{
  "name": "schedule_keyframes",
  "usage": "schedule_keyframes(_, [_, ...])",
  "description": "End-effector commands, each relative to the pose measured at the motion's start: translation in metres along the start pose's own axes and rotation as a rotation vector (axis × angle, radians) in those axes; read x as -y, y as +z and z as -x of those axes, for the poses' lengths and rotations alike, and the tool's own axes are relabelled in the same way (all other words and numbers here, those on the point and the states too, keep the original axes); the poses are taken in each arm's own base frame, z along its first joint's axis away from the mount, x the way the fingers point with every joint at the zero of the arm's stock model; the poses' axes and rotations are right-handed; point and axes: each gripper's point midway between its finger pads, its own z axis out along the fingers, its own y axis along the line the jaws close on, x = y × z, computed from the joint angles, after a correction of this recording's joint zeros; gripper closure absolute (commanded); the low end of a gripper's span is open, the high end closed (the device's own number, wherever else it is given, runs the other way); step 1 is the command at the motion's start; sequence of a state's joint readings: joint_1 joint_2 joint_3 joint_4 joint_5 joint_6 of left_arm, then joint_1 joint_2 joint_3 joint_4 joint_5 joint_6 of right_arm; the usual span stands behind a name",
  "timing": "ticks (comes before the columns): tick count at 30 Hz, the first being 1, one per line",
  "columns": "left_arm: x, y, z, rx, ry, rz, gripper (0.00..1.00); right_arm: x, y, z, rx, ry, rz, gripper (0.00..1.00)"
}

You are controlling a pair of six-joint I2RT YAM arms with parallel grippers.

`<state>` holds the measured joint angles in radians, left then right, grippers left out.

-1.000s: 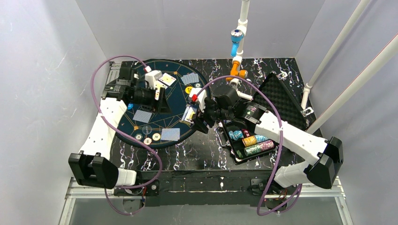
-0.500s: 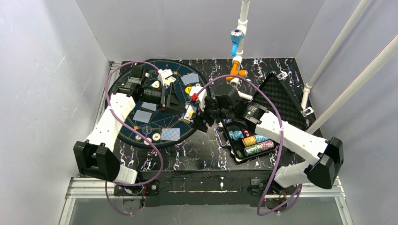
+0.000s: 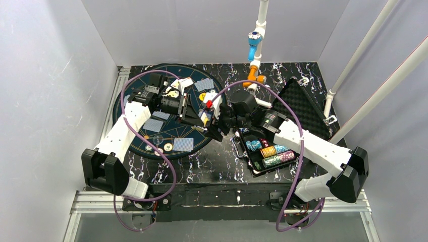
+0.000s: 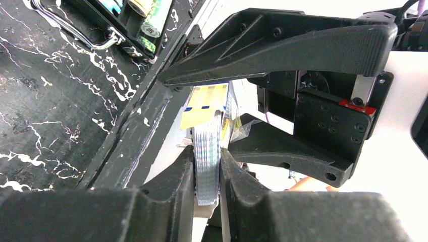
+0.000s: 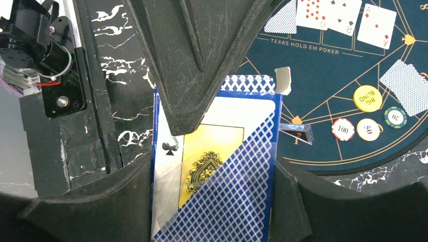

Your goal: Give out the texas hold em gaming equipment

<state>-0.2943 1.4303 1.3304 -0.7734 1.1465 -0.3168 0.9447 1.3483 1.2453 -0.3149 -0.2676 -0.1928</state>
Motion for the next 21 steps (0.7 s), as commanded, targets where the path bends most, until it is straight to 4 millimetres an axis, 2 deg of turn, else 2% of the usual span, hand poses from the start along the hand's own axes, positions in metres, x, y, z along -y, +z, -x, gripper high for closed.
schedule_keyframes(1, [-0.006,-0.008,0.007,0.030,-0.015,-0.020,1.00,0.001,-0.010,0.029,0.074,-0.052,-0.013,0.74])
schedule_keyframes(3, [-0.021,-0.014,0.013,0.058,-0.030,0.013,1.00,0.003,-0.014,0.027,0.061,-0.051,-0.037,0.49])
schedule_keyframes(7, [-0.060,-0.028,0.023,0.090,-0.029,0.133,1.00,0.012,-0.023,0.026,0.049,-0.047,-0.099,0.04])
schedule_keyframes(15, [-0.132,-0.038,0.042,0.031,0.005,0.339,1.00,0.024,-0.036,0.025,0.009,-0.071,-0.154,0.02])
schedule_keyframes(17, [-0.155,-0.043,0.050,0.041,-0.006,0.407,1.00,0.024,-0.040,0.024,0.002,-0.077,-0.158,0.02])
schedule_keyframes(21, [-0.188,-0.048,0.065,0.050,-0.025,0.480,1.00,0.026,-0.042,0.021,-0.008,-0.076,-0.170,0.02])
